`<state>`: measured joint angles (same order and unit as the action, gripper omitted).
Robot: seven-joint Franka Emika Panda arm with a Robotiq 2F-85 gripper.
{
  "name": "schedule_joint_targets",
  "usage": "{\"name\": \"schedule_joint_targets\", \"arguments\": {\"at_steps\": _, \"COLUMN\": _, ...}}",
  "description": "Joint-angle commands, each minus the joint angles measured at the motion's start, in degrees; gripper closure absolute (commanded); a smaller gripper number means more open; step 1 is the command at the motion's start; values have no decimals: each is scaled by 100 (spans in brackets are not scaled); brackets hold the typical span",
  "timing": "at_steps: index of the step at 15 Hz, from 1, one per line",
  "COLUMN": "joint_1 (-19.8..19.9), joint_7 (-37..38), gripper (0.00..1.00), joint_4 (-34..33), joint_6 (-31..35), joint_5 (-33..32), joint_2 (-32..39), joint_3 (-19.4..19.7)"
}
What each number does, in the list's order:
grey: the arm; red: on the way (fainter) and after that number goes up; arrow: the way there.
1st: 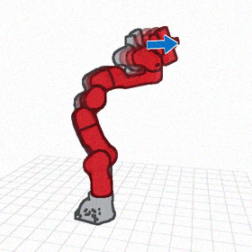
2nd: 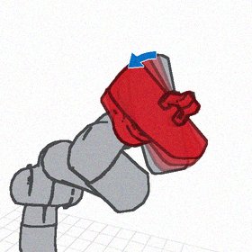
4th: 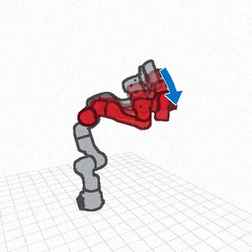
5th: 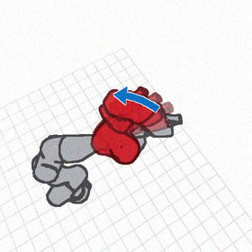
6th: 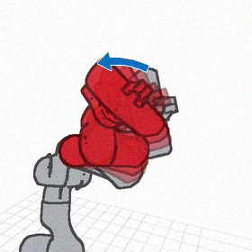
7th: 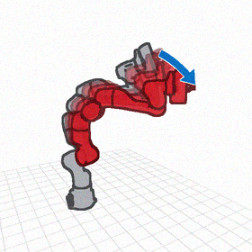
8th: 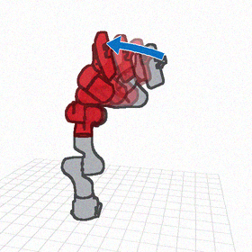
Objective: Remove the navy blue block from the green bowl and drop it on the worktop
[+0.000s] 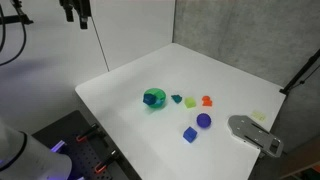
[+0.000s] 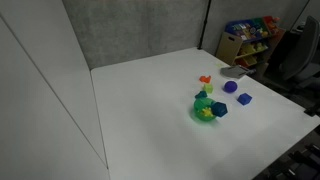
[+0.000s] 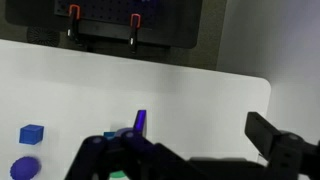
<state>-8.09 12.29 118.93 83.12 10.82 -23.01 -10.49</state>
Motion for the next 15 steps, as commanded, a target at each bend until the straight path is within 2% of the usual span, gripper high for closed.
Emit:
{"name": "schedule_joint_targets", "arguments": {"at_steps": 1, "joint_1": 31, "joint_7": -6, "gripper": 0, "joint_4": -19, "joint_6": -19, "joint_5": 6, "joint_2": 5, "joint_3": -24}}
{"name": "schedule_joint_targets", "arguments": {"at_steps": 6, "joint_1": 45, "joint_7": 113, "gripper": 0, "joint_4": -8, "joint_6": 86, "joint_5": -80, "joint_2": 121, "joint_3": -96}}
{"name": "schedule_joint_targets", "arguments": {"at_steps": 15, "joint_1": 7, "joint_7": 330, "gripper": 0, "joint_4": 18, "joint_6": 1408, "joint_5": -346, "joint_2": 950, "joint_3": -319}}
